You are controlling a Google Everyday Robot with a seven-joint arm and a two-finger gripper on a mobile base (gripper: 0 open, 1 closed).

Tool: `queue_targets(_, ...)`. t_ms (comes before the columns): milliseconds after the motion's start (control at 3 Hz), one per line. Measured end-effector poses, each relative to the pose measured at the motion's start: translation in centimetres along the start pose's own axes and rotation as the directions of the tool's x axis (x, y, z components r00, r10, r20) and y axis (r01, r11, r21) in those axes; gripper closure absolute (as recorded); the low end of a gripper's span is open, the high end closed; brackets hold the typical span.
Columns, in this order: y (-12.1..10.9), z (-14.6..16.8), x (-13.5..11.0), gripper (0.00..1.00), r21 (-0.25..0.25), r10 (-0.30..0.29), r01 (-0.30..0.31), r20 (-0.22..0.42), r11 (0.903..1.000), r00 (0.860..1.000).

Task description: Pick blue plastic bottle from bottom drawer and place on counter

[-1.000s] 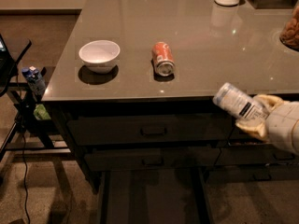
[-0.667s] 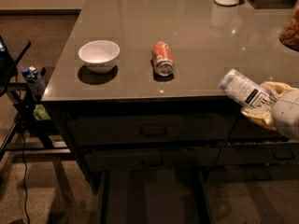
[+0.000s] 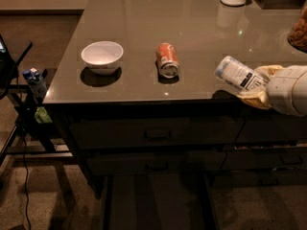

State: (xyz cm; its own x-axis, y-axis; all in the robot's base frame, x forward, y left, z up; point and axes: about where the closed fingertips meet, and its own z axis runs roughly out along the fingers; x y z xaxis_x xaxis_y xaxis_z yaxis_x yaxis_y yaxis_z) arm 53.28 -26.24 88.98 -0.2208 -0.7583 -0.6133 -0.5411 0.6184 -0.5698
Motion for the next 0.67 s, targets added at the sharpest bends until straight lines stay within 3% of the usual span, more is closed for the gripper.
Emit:
queue_targets(333, 0.0, 0.0, 0.0, 1.0, 0.0, 0.0, 0.0, 0.0, 1.0, 1.0)
queue_targets(667, -1.5, 1.6, -1.3, 1.0, -0.008, 0.024, -0.024, 0.016, 0.9997, 1.0)
